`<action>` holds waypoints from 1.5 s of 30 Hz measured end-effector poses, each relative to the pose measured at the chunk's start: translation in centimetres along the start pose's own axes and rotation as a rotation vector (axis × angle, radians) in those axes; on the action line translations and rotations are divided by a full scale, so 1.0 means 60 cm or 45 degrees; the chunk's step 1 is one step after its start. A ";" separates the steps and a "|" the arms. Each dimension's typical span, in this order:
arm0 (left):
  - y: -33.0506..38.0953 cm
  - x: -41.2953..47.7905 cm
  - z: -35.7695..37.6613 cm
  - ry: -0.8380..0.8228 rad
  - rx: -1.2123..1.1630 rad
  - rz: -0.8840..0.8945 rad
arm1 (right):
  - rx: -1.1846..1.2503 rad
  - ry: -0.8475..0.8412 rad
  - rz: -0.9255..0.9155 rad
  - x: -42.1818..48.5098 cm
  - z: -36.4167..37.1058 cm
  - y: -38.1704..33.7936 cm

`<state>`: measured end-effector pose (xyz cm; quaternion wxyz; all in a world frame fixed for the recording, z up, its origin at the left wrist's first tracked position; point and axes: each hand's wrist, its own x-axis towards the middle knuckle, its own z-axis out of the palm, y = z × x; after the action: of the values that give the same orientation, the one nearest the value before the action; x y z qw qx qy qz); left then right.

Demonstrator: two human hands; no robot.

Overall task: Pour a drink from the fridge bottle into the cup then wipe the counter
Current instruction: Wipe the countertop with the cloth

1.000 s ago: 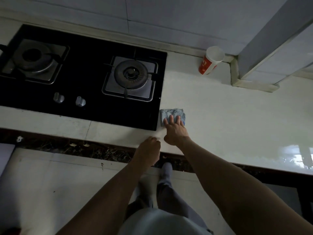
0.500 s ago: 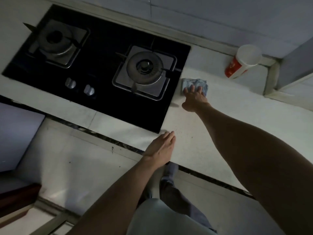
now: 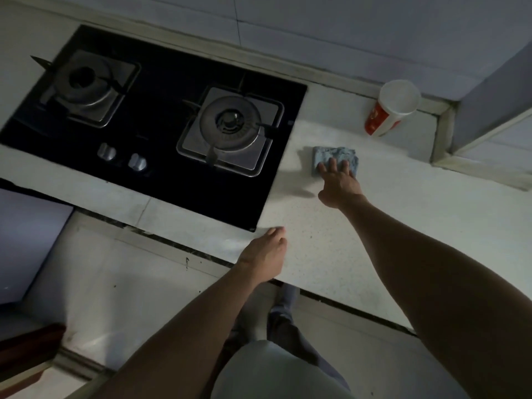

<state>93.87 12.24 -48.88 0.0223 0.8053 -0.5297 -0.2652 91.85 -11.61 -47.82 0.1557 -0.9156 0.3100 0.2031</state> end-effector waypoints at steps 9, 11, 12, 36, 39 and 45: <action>-0.004 -0.048 0.003 0.051 -0.031 0.042 | 0.079 0.091 0.090 -0.177 0.131 -0.067; -0.007 -0.068 0.012 0.071 -0.002 0.080 | 0.071 0.096 0.085 -0.218 0.155 -0.089; -0.008 -0.075 0.018 0.071 0.003 0.104 | 0.066 0.095 0.085 -0.237 0.166 -0.099; 0.014 -0.083 0.012 -0.281 0.218 0.239 | 0.227 0.120 0.653 -0.411 0.237 -0.022; 0.035 -0.077 0.003 -0.268 0.185 0.264 | 0.324 0.069 0.724 -0.385 0.222 -0.052; 0.069 -0.072 0.005 -0.285 0.208 0.283 | 0.245 0.065 0.486 -0.393 0.233 -0.093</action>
<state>88.95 14.23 -46.07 -0.0732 0.7064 -0.6344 -0.3050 74.40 10.26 -48.03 0.1933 -0.8261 0.4995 0.1751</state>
